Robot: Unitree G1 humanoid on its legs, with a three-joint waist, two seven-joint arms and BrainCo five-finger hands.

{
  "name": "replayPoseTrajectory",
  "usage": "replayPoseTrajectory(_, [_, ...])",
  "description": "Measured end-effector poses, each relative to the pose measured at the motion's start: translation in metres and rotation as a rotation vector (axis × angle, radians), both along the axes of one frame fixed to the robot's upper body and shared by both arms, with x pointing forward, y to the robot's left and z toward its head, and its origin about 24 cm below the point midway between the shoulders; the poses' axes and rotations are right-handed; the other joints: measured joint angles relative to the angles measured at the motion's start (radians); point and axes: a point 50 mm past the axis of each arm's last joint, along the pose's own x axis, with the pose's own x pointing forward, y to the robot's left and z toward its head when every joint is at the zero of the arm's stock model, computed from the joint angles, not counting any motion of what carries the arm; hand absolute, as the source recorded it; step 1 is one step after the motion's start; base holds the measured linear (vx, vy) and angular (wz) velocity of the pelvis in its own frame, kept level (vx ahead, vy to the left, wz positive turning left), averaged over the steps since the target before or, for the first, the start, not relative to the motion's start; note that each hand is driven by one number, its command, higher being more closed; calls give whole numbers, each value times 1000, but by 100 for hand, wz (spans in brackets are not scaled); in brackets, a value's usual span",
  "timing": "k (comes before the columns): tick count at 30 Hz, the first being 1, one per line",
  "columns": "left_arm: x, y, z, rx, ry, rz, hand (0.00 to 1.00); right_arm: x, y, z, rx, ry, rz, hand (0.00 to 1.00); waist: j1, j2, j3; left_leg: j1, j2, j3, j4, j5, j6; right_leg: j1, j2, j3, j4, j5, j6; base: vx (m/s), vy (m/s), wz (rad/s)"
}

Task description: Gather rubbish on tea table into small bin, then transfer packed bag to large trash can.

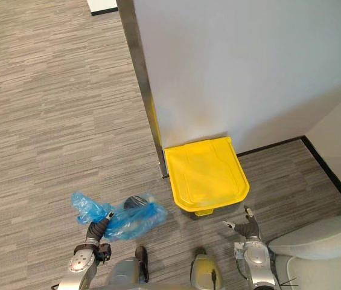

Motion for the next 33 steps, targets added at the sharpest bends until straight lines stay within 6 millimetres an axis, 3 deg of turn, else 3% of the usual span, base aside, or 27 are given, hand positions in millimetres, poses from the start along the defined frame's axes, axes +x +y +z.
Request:
replayPoseTrajectory(5, [-4, 2, -2, 3, 12, 12, 100, -4, 8, -4, 29, 4, -4, 0, 6, 3, -2, 1, 4, 33, 46, -65, -2, -6, 8, 64, -50, 35, 11, -99, 108, -47])
replayPoseTrajectory(9, [-8, 14, -2, 18, 17, 59, 100, 6, 12, -1, 26, -8, 18, 0, 23, 1, -7, -1, 3, 58, 43, -90, 0, -8, 3, 51, -161, 119, -1, -8, 78, -66])
replayPoseTrajectory(17, [-13, 17, -9, 17, 57, 70, 100, 14, 5, 2, 2, -12, 23, 0, 19, -1, -18, 49, 4, 38, 32, -90, 8, 36, 13, 8, -225, 182, 11, 108, 3, -28])
replayPoseTrajectory(23, [-7, 15, -6, 15, 40, 64, 100, 10, 5, -4, 4, 24, 21, 0, 22, -14, -27, 42, 2, 36, 65, -117, 23, 19, 6, -10, -180, 175, 18, -10, 19, -2])
replayPoseTrajectory(25, [-8, 14, -7, 15, 43, 56, 100, 8, 4, -4, 6, 29, 14, 0, 20, -22, -21, 24, 0, 24, 173, -206, 44, -41, -24, -16, 12, 71, 31, -109, 87, -6])
replayPoseTrajectory(26, [-8, 13, -7, 14, 46, 50, 100, 7, 4, -5, 6, 34, 11, 0, 20, -22, -20, 28, 1, 18, 191, -225, 44, -53, -35, -27, 65, 54, 34, -92, 60, 13])
replayPoseTrajectory(28, [-7, 12, -5, 22, 37, 37, 100, -2, 9, -11, 30, 63, -2, 0, 2, -25, 5, 72, -13, -8, 254, -272, 80, -144, -108, -129, 343, 17, 32, -76, 54, 21])
replayPoseTrajectory(29, [-6, 15, -3, 34, 30, 36, 100, -1, 13, -11, 42, 55, -2, 0, 5, -38, 11, 81, -11, -8, 284, -292, 89, -171, -122, -162, 356, -10, 6, -31, 23, 6])
replayPoseTrajectory(31, [0, 20, 0, 59, 18, 25, 100, 5, 17, -6, 48, 22, 3, 0, 16, -49, 23, 77, 4, -9, 345, -332, 88, -213, -129, -201, 263, 2, 6, 14, -59, 2])
replayPoseTrajectory(32, [6, 24, 3, 77, 4, 20, 100, 12, 14, -2, 44, 2, -5, 0, 22, -67, 41, 63, 2, -19, 381, -357, 82, -225, -140, -227, 56, 60, 44, -2, -85, 23])
replayPoseTrajectory(33, [10, 25, 4, 84, -1, 23, 100, 14, 12, 0, 37, -7, -16, 0, 19, -73, 47, 54, -2, -32, 400, -367, 78, -219, -152, -240, -11, 61, 53, 15, -129, 60])
